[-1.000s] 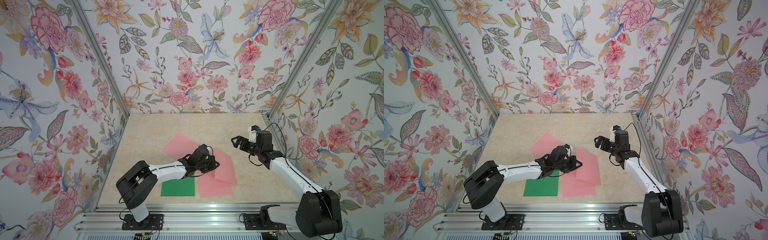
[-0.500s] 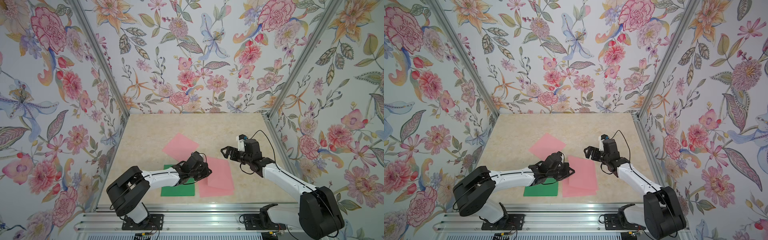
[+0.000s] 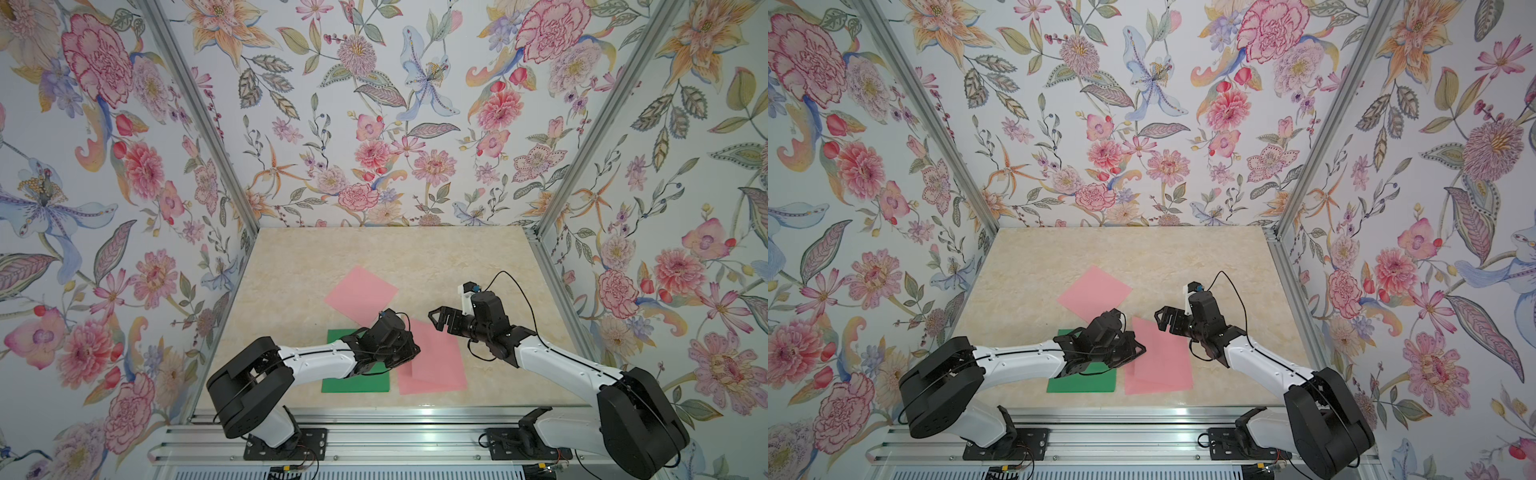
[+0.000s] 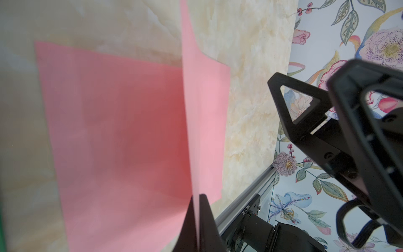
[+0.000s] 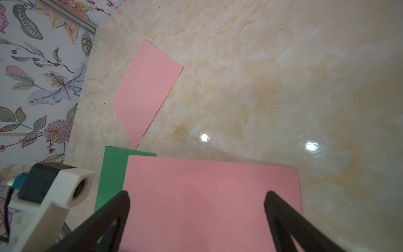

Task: Sort the scattered colored papers by color
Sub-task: Place the colored paper.

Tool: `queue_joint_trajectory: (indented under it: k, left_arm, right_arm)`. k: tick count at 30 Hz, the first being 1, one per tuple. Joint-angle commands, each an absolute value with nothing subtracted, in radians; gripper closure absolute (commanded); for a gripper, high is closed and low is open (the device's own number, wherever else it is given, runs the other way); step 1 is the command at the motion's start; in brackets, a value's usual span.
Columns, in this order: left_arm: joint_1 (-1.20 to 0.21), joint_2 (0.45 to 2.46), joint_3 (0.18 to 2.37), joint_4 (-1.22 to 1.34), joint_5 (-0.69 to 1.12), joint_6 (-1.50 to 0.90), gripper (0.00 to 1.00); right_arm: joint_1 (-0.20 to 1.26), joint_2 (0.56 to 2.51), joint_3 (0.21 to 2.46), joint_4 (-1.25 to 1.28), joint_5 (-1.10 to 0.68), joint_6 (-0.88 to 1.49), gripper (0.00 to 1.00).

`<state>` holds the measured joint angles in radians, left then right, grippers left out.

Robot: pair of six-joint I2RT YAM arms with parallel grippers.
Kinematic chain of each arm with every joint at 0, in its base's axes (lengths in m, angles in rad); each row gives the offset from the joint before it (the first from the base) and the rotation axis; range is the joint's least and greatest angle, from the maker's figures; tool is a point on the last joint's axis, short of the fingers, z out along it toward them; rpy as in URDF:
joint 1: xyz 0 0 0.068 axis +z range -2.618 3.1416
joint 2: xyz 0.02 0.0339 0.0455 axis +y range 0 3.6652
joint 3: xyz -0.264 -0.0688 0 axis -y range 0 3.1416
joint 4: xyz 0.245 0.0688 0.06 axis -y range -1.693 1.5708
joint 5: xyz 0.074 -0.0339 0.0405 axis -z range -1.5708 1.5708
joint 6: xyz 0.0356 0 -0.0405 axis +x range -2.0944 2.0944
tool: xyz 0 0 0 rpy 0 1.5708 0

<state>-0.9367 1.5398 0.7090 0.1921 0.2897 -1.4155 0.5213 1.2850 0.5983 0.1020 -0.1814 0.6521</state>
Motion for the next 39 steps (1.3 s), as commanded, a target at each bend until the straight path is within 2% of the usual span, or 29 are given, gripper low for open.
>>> queue_joint_trajectory:
  k: [1, 24, 39]
  left_arm:
    - [-0.955, 1.502, 0.683, 0.160, 0.263, -1.427, 1.00]
    - [-0.957, 1.591, 0.744, 0.144, 0.315, -1.388, 1.00]
    - [-0.956, 1.573, 0.732, 0.132, 0.302, -1.386, 1.00]
  right_arm:
    - [0.531, 1.311, 0.565, 0.144, -0.154, 0.676, 0.00]
    - [0.575, 1.383, 0.576, 0.178, -0.152, 0.690, 0.00]
    - [0.589, 1.405, 0.546, 0.142, -0.143, 0.680, 0.00]
